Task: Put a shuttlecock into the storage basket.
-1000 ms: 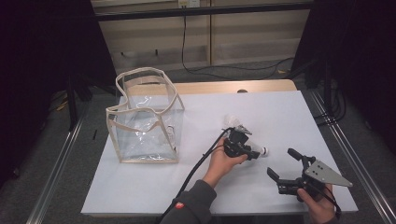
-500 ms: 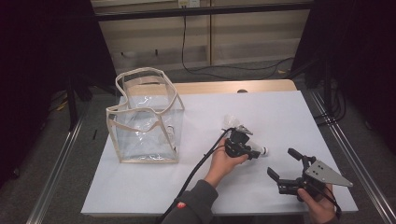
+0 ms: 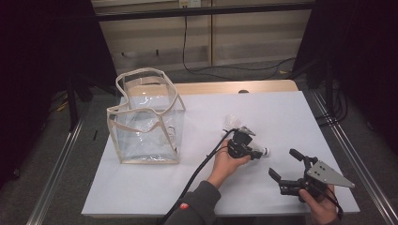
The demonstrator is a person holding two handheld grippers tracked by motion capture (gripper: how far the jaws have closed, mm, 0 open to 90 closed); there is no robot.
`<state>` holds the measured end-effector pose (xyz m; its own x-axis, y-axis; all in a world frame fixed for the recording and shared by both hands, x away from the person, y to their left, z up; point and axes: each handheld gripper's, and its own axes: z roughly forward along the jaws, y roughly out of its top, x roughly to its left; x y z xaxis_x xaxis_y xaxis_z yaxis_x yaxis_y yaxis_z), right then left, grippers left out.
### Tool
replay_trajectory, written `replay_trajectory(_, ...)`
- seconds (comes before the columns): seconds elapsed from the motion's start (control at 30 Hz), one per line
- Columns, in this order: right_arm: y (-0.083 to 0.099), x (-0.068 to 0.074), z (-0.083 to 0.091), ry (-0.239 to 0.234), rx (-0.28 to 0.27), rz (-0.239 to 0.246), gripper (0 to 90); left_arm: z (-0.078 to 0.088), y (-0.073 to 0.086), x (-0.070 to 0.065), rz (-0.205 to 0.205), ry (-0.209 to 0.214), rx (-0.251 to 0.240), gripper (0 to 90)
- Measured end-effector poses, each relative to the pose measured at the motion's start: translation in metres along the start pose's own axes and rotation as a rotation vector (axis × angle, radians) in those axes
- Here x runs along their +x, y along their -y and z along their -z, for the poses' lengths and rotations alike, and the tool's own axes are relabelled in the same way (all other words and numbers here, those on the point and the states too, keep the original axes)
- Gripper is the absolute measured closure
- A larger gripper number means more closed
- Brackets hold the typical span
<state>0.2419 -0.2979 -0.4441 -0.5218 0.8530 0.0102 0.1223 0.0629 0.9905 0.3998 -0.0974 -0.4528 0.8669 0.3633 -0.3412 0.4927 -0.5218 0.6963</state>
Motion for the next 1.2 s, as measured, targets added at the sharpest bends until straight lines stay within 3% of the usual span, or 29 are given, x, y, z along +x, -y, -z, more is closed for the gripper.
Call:
replay_trajectory(0.33, 0.000, 0.000, -0.001, -0.001, 0.003, 0.002, 1.3, 0.007, -0.002, -0.002, 0.000, 0.009, 0.020, 88.4)
replay_trajectory(1.2, 0.000, 0.000, -0.001, 0.007, 0.002, -0.001, 1.3, 0.035, -0.009, -0.003, 0.017, 0.034, 0.007, 89.0)
